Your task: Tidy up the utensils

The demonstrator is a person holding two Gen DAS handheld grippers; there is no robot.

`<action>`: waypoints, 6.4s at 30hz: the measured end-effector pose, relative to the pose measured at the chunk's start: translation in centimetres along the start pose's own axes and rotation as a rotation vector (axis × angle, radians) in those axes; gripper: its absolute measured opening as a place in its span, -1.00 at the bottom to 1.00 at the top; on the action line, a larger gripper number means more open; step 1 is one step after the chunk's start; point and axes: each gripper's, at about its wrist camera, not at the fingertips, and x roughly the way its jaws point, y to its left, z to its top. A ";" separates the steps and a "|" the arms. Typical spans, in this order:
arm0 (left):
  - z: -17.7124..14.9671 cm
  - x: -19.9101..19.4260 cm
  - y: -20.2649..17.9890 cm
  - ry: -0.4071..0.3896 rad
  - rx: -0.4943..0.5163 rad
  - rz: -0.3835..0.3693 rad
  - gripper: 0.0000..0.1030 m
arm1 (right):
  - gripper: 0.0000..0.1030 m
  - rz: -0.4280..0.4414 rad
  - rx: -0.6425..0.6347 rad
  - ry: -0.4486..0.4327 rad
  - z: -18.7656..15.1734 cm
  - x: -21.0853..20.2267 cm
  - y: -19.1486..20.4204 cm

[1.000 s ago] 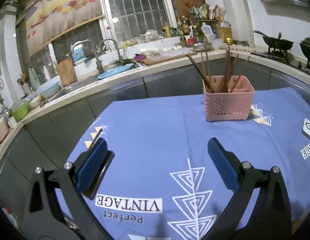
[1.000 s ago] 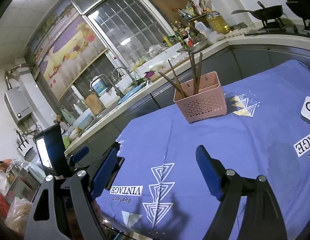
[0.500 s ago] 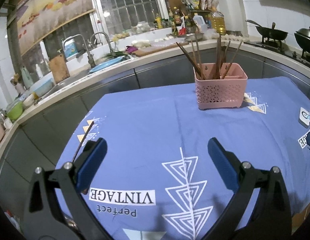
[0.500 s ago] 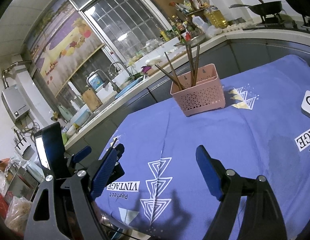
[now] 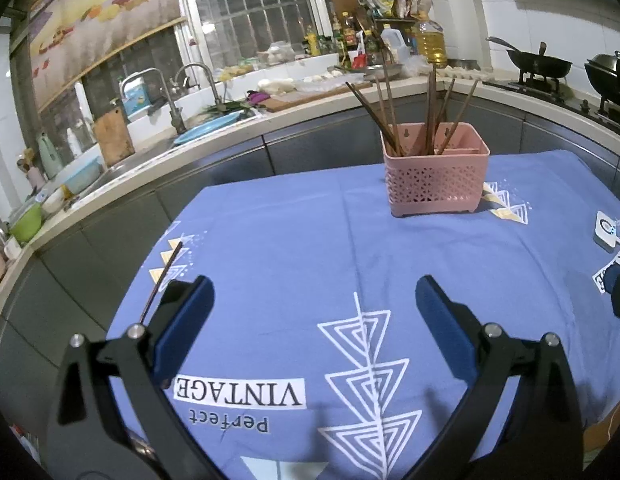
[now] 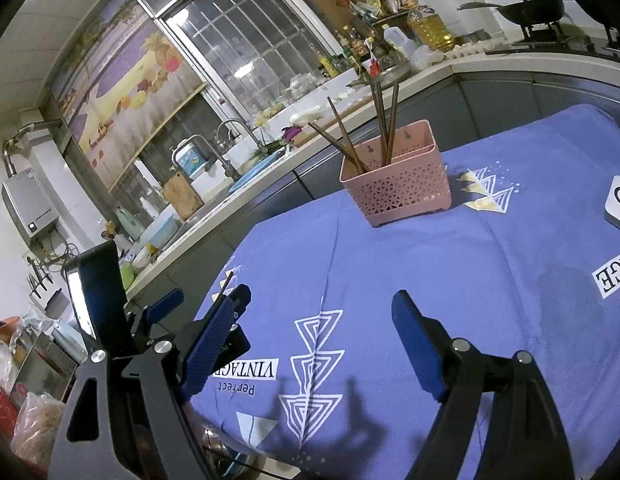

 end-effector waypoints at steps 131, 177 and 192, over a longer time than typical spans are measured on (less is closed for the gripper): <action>-2.2 4.0 1.3 0.112 -0.034 -0.025 0.88 | 0.57 -0.069 -0.023 0.074 -1.7 3.4 -0.6; -2.3 3.8 1.9 0.098 -0.037 -0.007 0.88 | 0.57 -0.071 -0.025 0.073 -1.6 3.5 -0.8; -2.1 3.8 2.0 0.089 -0.035 0.002 0.88 | 0.57 -0.075 -0.019 0.064 -0.8 3.2 -1.7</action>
